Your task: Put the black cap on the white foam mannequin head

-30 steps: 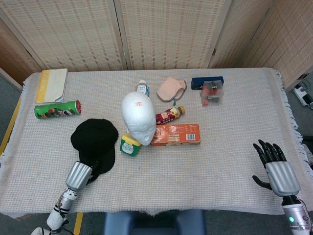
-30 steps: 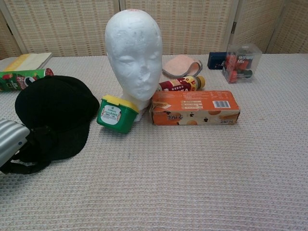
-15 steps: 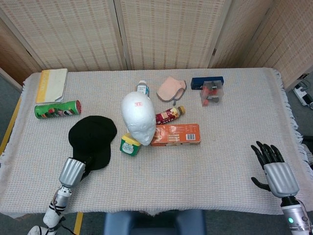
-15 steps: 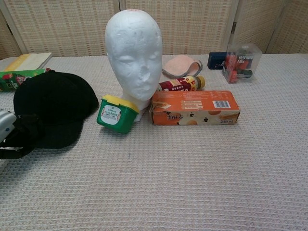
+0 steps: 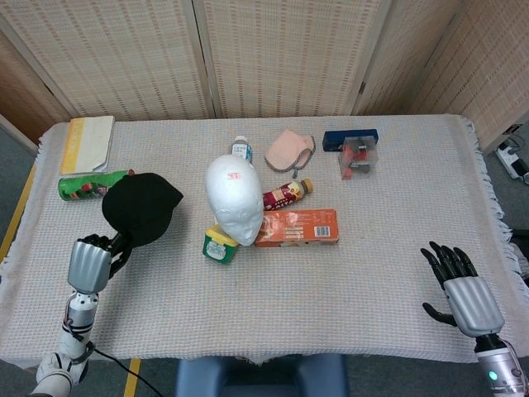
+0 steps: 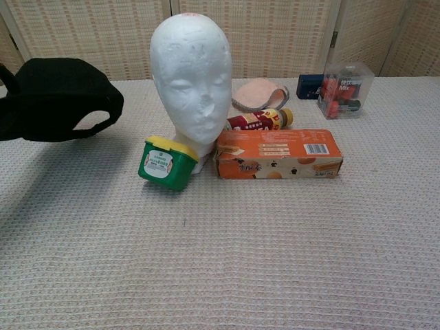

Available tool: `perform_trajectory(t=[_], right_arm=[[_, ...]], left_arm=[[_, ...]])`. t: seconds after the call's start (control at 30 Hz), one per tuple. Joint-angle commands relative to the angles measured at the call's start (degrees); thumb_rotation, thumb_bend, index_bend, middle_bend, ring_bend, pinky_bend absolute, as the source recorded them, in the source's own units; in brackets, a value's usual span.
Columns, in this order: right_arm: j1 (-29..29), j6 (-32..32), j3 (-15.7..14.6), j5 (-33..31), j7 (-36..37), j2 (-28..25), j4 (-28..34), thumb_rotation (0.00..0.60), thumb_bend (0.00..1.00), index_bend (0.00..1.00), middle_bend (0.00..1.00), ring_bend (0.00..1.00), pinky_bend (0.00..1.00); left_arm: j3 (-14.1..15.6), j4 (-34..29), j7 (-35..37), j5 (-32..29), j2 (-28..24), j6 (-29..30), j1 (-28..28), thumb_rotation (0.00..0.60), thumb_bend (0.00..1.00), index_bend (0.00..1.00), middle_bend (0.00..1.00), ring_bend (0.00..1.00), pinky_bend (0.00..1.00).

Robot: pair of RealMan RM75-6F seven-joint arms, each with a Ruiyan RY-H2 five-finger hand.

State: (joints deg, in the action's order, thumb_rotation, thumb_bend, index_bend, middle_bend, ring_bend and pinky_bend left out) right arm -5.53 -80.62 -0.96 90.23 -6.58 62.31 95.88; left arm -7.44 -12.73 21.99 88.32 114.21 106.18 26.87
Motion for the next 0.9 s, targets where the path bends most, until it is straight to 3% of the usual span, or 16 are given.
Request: perform_trajectory(t=[0.03, 0.3, 0.5, 0.67, 0.9], right_arm=[[0.3, -0.8, 0.1, 0.2, 0.6, -0.4, 0.2, 0.600, 0.15, 0.00, 0.00, 0.00, 0.00], [0.5, -1.3, 0.1, 0.5, 1.6, -0.9, 0.3, 0.600, 0.15, 0.00, 0.00, 0.00, 0.00], [0.7, -1.9, 0.5, 0.2, 2.9, -1.5, 0.4, 0.600, 0.15, 0.00, 0.00, 0.00, 0.00], [0.8, -2.3, 1.0, -0.3, 4.5, -2.2, 0.3, 0.600, 0.15, 0.00, 0.00, 0.00, 0.00], [1.0, -3.3, 1.3, 0.0, 7.7, -3.4, 0.0, 0.600, 0.15, 0.00, 0.00, 0.00, 0.00]], left_arm=[[-2.1, -1.9, -1.5, -1.3, -2.7, 1.9, 3.5, 0.600, 0.55, 0.62, 1.00, 1.00, 1.00], [-5.6, -10.2, -9.0, -1.2, -9.4, 5.1, 14.3, 0.600, 0.56, 0.62, 1.00, 1.00, 1.00], [-6.0, -18.7, -17.3, 1.0, -12.1, 2.9, 21.0, 0.600, 0.56, 0.62, 1.00, 1.00, 1.00], [-5.0, -23.7, -23.0, 3.9, -11.8, 2.3, 24.0, 0.600, 0.56, 0.62, 1.00, 1.00, 1.00], [-1.1, -26.7, -28.4, 8.4, -8.5, 1.0, 25.0, 0.600, 0.56, 0.62, 1.00, 1.00, 1.00]])
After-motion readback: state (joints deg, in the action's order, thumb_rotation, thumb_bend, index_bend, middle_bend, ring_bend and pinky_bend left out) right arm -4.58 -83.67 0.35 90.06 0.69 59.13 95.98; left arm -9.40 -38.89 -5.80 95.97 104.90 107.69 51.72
